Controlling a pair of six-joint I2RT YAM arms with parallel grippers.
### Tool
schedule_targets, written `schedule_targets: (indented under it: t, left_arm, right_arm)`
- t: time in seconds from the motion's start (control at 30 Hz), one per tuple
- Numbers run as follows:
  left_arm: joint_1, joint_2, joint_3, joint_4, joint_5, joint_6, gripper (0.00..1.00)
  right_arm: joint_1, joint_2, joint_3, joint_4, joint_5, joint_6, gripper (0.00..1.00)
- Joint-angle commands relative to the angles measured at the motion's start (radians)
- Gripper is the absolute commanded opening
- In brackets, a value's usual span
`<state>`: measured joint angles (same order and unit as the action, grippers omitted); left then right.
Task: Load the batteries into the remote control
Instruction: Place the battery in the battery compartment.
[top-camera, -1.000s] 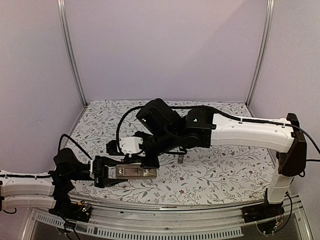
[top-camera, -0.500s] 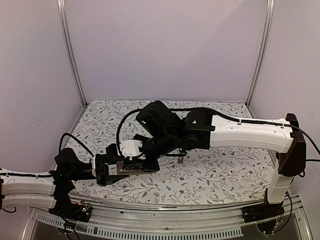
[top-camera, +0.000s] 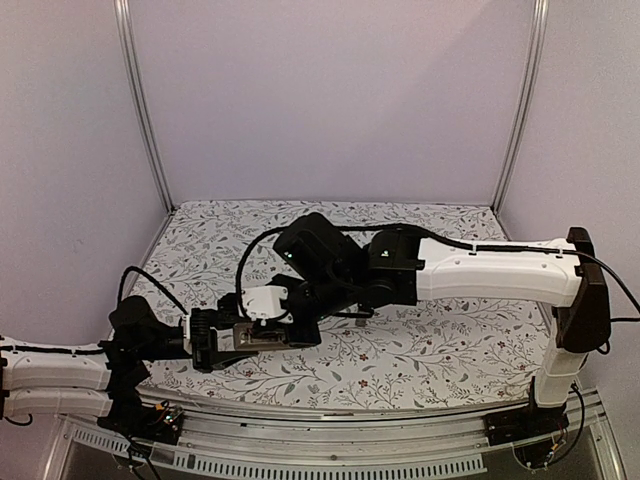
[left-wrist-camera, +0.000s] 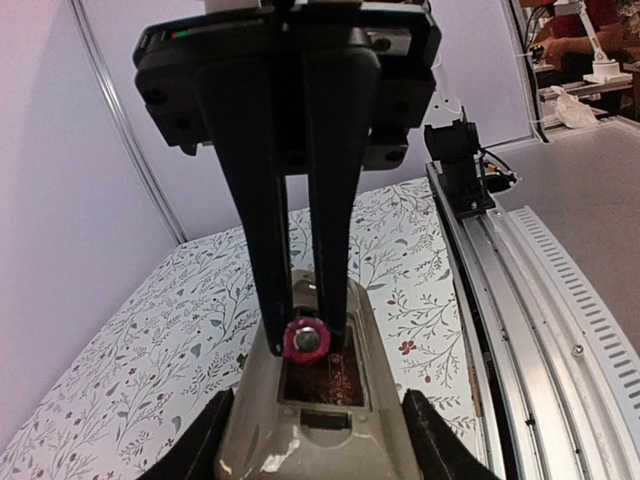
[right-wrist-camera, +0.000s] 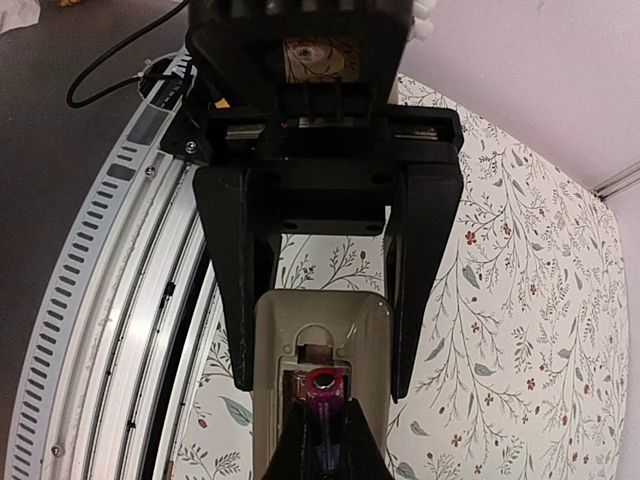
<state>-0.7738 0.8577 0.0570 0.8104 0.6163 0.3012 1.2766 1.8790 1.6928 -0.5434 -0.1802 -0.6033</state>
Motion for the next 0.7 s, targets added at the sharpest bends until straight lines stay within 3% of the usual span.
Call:
schedule_targets:
  t: [0.0,0.4,0.67]
  left_arm:
    - [0.01,-0.003,-0.012,0.023,0.016,-0.005,0.0]
    - [0.01,0.004,0.011,-0.009,0.004,-0.122,0.0]
    - [-0.013,0.017,0.017,0.032,0.024,-0.132,0.0]
  right_arm:
    - [-0.012,0.019,-0.022,0.021,0.048,0.005,0.0]
    - [-0.017,0.04,0.004,-0.064,0.222,-0.013,0.0]
    - [-0.017,0.06,0.032,-0.073,0.226,-0.019,0.0]
